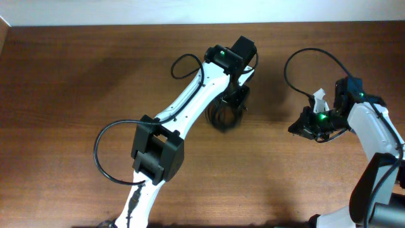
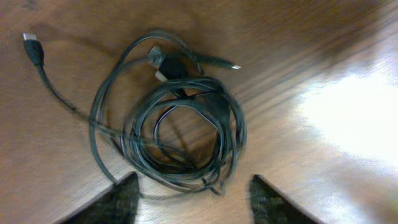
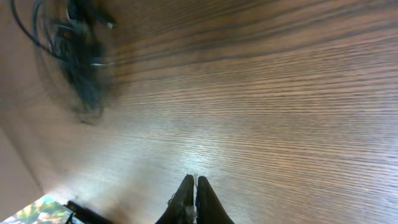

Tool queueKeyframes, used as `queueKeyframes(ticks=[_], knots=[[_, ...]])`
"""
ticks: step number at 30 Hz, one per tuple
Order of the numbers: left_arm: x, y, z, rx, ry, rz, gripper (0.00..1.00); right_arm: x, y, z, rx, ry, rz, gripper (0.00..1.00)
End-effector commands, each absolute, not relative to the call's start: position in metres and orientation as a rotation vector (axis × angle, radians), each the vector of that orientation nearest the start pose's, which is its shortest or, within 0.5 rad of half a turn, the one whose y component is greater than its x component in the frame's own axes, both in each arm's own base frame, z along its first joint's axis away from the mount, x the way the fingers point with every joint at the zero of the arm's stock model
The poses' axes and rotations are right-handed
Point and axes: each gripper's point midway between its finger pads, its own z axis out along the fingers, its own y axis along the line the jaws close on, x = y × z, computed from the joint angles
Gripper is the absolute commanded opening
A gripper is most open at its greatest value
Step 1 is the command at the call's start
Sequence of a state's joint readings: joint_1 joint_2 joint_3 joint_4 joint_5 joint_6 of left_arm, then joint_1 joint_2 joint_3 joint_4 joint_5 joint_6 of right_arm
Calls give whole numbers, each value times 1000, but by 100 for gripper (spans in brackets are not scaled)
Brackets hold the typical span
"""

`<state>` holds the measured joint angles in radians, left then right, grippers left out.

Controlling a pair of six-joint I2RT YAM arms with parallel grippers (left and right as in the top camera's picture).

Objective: Untangle cables

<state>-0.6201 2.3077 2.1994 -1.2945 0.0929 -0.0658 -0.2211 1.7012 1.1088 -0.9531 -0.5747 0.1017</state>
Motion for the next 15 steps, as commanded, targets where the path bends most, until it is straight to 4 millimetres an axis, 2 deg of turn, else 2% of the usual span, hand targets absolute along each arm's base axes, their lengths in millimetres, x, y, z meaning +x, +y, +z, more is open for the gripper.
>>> queueKeyframes(ticks=[1, 2, 3, 4, 5, 6, 8, 9, 15], knots=[[381, -316, 137, 837, 2841, -566, 65, 309, 21, 66, 488, 2936, 829, 11], [385, -320, 158, 814, 2800, -706, 68, 309, 21, 66, 488, 2936, 829, 20], [390, -320, 175, 789, 2759, -779, 74, 309, 21, 66, 488, 2936, 829, 38], [399, -313, 189, 721, 2746, -786, 82, 309, 21, 66, 488, 2936, 829, 60], [406, -300, 192, 660, 2762, -720, 90, 309, 21, 66, 489, 2937, 825, 75], [412, -284, 187, 598, 2795, -606, 92, 309, 20, 65, 490, 2941, 814, 98], [422, -250, 176, 462, 2854, -362, 99, 309, 19, 64, 491, 2945, 804, 98], [422, -241, 174, 428, 2870, -300, 99, 309, 19, 64, 490, 2945, 802, 98], [422, -240, 174, 428, 2873, -291, 99, 310, 18, 64, 488, 2942, 797, 98]])
